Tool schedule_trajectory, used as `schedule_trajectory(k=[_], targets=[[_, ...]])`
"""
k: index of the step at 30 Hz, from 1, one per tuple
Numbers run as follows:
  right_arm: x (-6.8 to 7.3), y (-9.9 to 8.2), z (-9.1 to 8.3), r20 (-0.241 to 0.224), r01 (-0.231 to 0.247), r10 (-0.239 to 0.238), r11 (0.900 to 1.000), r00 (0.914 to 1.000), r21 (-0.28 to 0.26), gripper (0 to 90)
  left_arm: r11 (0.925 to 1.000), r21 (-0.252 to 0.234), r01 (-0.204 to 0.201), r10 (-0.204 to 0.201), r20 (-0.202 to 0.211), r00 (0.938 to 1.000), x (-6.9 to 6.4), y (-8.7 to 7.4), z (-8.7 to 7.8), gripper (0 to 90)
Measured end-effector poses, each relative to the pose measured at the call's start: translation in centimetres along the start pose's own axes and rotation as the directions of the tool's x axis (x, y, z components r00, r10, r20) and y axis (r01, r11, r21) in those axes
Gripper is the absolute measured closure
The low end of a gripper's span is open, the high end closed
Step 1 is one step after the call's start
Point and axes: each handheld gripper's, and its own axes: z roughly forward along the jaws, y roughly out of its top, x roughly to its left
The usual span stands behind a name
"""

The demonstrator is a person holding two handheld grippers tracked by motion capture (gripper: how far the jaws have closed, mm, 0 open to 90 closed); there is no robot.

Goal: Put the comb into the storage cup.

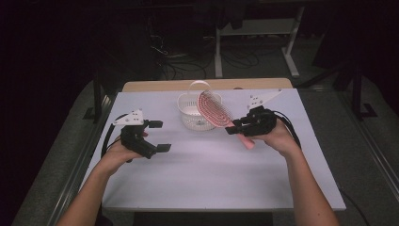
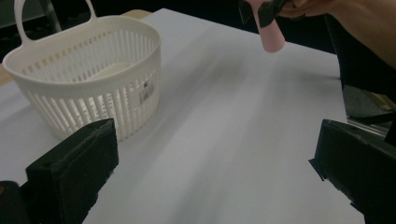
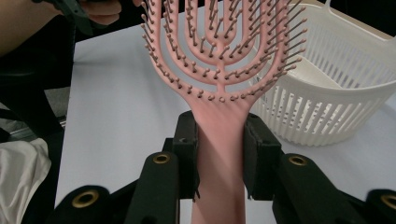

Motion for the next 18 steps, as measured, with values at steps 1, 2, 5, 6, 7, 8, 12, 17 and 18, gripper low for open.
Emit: schedule_trajectory(k=[1,2,5,6,7,8,12,17,18], targets=[[0.0,-0.1,0.1,-0.005,0.005,-0.005,1.0000,1.0000,-0.004,68.8,1.0000,-0.006,-0.001,0.001,0.004,1.0000,0.0,0.2,0.2,0.0],[0.0,-0.1,0.2,-0.012,0.009,-0.009,0.9999,0.9999,-0.008,68.8,0.9999,-0.014,-0.009,0.010,0.014,0.9999,0.0,0.6,0.4,0.0],[0.0,-0.2,0.3,-0.021,0.015,-0.015,0.9998,0.9997,-0.011,68.8,0.9997,-0.015,-0.019,0.020,0.019,0.9996,0.0,0.9,0.7,0.0],[0.0,-0.2,0.3,-0.024,0.017,-0.017,0.9998,0.9996,-0.011,68.8,0.9996,-0.017,-0.022,0.023,0.025,0.9994,0.0,1.1,0.9,0.0],[0.1,-0.2,0.3,-0.030,0.025,-0.025,0.9996,0.9992,-0.015,68.8,0.9993,-0.021,-0.031,0.032,0.036,0.9989,0.1,1.5,1.1,0.0],[0.1,-0.2,0.3,-0.033,0.029,-0.030,0.9994,0.9990,-0.017,68.8,0.9992,-0.024,-0.032,0.033,0.041,0.9986,0.1,1.7,1.2,0.0],[0.3,-0.1,0.2,-0.044,0.033,-0.034,0.9990,0.9984,-0.030,68.8,0.9983,-0.041,-0.041,0.043,0.067,0.9968,0.1,2.4,1.7,0.0],[0.6,-0.1,0.2,-0.054,0.046,-0.048,0.9984,0.9974,-0.033,68.8,0.9977,-0.049,-0.048,0.052,0.097,0.9940,0.2,3.0,2.2,0.0],[0.6,-0.1,0.2,-0.055,0.048,-0.050,0.9982,0.9973,-0.038,68.8,0.9974,-0.051,-0.050,0.055,0.100,0.9934,0.2,3.3,2.5,0.0]])
